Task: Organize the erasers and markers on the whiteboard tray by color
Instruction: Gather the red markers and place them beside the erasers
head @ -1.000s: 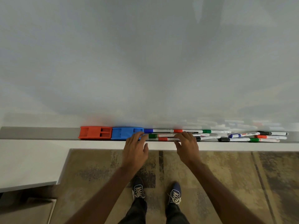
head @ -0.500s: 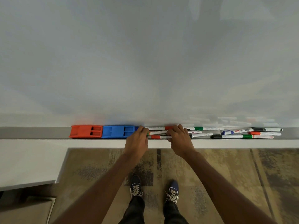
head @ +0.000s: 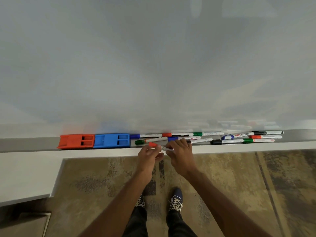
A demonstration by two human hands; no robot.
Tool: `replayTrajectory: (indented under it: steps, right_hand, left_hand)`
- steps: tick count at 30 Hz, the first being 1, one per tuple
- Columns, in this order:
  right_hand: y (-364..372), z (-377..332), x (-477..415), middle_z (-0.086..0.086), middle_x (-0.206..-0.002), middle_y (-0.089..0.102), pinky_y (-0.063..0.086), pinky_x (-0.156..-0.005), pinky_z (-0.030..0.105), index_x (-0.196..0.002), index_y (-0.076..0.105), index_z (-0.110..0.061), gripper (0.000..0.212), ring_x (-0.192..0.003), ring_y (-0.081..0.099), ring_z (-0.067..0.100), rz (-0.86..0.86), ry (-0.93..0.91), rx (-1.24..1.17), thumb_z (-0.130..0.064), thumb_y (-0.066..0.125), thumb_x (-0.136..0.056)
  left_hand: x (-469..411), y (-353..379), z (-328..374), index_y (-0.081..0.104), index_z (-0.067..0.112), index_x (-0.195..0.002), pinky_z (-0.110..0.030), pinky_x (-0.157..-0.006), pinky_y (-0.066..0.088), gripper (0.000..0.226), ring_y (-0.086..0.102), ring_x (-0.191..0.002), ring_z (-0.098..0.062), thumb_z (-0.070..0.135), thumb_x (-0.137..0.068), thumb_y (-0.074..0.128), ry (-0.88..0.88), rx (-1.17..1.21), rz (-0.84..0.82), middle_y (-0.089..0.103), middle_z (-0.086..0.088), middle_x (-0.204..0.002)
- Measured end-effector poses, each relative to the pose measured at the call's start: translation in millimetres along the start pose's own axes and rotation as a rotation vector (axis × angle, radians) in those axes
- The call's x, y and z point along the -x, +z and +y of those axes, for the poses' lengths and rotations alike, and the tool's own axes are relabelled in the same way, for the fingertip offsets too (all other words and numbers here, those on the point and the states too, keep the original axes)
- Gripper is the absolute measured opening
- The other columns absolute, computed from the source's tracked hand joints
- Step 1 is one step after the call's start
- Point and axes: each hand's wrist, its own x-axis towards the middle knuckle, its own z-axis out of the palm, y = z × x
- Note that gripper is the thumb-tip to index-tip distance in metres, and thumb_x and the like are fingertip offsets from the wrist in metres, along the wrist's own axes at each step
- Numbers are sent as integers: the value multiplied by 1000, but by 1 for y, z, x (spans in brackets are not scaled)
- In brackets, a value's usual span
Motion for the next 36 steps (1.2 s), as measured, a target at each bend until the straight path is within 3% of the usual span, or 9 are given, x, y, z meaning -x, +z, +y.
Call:
replayTrajectory:
  steps: [6,10,13,15,17,20,26,31,36]
  right_hand:
    - [-11,19,11,0,-105,67,44,-86,35,-107,68,-16,20,-102,54,18,50,-45,-80,-30,61,-95]
    - [-25,42,1,4,-101,69,49,-83,38,-104,68,-12,14,-95,60,23,141,6,108,-18,65,-92]
    - [-31,54,-12,8,-98,71,49,-79,39,-99,69,-8,14,-89,65,29,177,-86,270,-6,64,-86]
    - [-31,57,-20,9,-98,72,50,-78,38,-99,70,-8,23,-88,67,30,154,-151,345,0,58,-81]
    - [-31,58,-25,8,-92,72,50,-76,38,-95,71,-9,26,-82,67,29,115,-184,405,5,65,-74]
    - [-31,54,-29,6,-86,72,49,-76,38,-91,70,-10,21,-77,67,28,75,-209,458,0,71,-73]
    - [-32,47,-32,8,-90,69,48,-82,43,-93,70,-9,19,-85,65,30,31,-226,570,-3,73,-75]
    - [-36,36,-40,9,-80,69,50,-82,42,-79,71,-9,7,-78,65,28,-55,-250,695,-6,73,-73]
    - [-37,30,-43,7,-74,66,52,-64,34,-70,71,-11,12,-69,64,24,-132,-242,726,-10,81,-64]
  left_hand:
    - [11,15,-5,61,7,-119,-34,-68,61,25,74,-92,-28,15,-95,60,-111,283,-57,74,-15,-105]
    - [14,19,-6,58,5,-120,-41,-79,61,26,73,-94,-28,15,-96,59,-135,287,-39,73,-17,-107]
    - [17,20,-7,57,3,-119,-42,-83,60,25,73,-96,-29,14,-96,58,-147,283,-30,72,-19,-109]
    - [18,21,-8,56,1,-120,-44,-86,58,26,72,-98,-30,14,-97,58,-148,271,-29,71,-21,-111]
    - [20,22,-10,55,0,-121,-45,-88,57,27,71,-100,-32,13,-97,57,-144,261,-22,70,-22,-111]
    - [21,22,-11,54,-3,-122,-45,-89,57,29,70,-101,-33,12,-97,56,-136,260,-10,69,-24,-112]
    - [21,20,-10,54,-3,-122,-44,-86,58,29,71,-98,-32,12,-97,56,-142,249,1,70,-23,-110]
    - [19,20,-9,55,-2,-121,-46,-89,57,29,72,-97,-31,12,-96,58,-146,240,7,71,-22,-108]
    - [18,22,-7,57,-1,-118,-45,-87,58,26,73,-96,-30,12,-96,58,-149,239,7,72,-21,-106]
